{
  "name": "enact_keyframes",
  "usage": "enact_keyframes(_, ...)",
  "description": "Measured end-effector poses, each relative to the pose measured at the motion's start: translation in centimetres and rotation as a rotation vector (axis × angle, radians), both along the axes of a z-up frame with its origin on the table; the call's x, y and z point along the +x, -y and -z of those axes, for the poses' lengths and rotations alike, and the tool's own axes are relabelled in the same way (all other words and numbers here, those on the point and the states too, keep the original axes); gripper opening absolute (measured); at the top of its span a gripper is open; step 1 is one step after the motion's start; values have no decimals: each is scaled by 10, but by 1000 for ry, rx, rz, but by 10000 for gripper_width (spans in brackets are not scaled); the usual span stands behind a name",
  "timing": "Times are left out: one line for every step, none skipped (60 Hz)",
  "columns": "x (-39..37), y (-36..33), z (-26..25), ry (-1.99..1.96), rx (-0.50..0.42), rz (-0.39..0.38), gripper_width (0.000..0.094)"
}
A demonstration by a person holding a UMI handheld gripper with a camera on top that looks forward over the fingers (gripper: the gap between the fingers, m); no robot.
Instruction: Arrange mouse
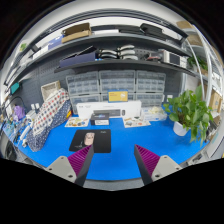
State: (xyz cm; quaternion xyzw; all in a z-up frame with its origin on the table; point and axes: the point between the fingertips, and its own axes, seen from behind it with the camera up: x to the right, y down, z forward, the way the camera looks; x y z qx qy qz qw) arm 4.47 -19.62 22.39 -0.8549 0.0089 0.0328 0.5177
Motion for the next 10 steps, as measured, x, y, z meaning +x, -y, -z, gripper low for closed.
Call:
enact_keyframes(1,2,2,0,-1,3,820)
enact_keyframes(4,4,2,0,-3,5,819)
enact_keyframes(6,6,3,1,-4,8,820)
enact_keyframes(7,8,3,1,-6,11,821)
enact_keyframes(9,9,4,1,-7,14,820)
enact_keyframes(11,11,4,1,-9,16,821)
enact_keyframes(12,12,5,0,-9,18,820)
enact_keyframes(13,14,6,-1,-8,21,818)
enact_keyframes(15,15,6,-3,-9,23,818)
enact_keyframes(16,17,6,-5,-9,25,820)
